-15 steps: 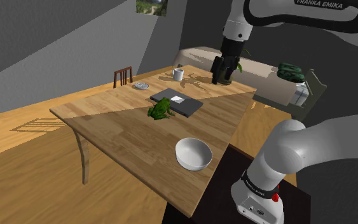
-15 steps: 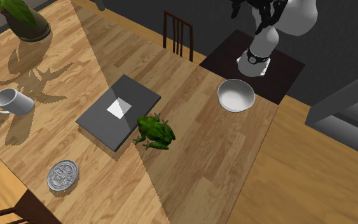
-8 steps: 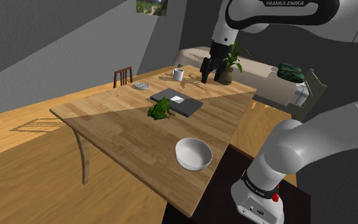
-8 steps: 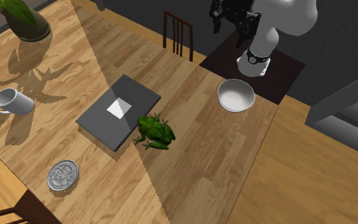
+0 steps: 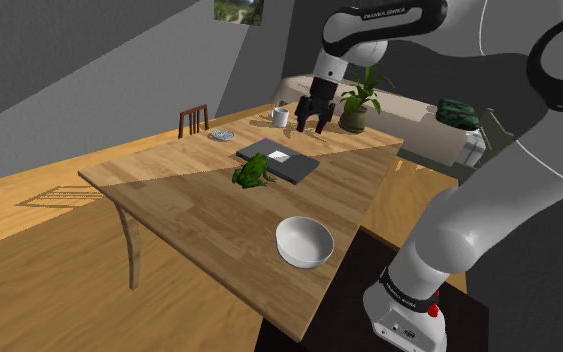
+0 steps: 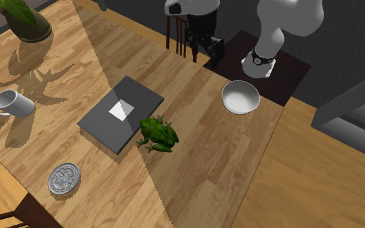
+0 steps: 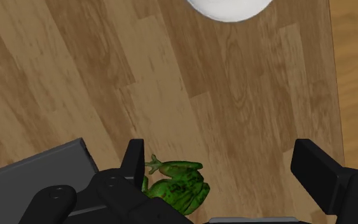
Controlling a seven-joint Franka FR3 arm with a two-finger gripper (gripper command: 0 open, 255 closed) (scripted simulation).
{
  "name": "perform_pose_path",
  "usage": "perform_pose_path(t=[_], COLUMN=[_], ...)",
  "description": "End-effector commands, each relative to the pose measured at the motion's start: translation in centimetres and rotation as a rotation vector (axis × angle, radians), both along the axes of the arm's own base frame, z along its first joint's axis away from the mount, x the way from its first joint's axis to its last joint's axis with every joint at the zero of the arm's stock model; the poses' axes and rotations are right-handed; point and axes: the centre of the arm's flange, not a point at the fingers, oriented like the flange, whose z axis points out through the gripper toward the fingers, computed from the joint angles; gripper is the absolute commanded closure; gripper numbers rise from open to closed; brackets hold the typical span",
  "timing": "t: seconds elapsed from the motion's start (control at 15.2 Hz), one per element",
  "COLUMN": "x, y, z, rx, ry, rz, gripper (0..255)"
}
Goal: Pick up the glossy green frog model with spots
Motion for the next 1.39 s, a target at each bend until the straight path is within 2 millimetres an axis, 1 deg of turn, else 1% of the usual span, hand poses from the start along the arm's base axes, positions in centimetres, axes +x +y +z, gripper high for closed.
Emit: perform_pose_path(t=[0.0,0.66,1.32], x=[2.2,12.3,21.8], y=[-1.5,-7.9,-13.3], z=[-1.8,-10.3,-20.1], rx=[0.035,0.209,0.383], ry=[0.004,0.027,0.05], rz=[-0.013,-0.073,-0.132], gripper=[0,0,0])
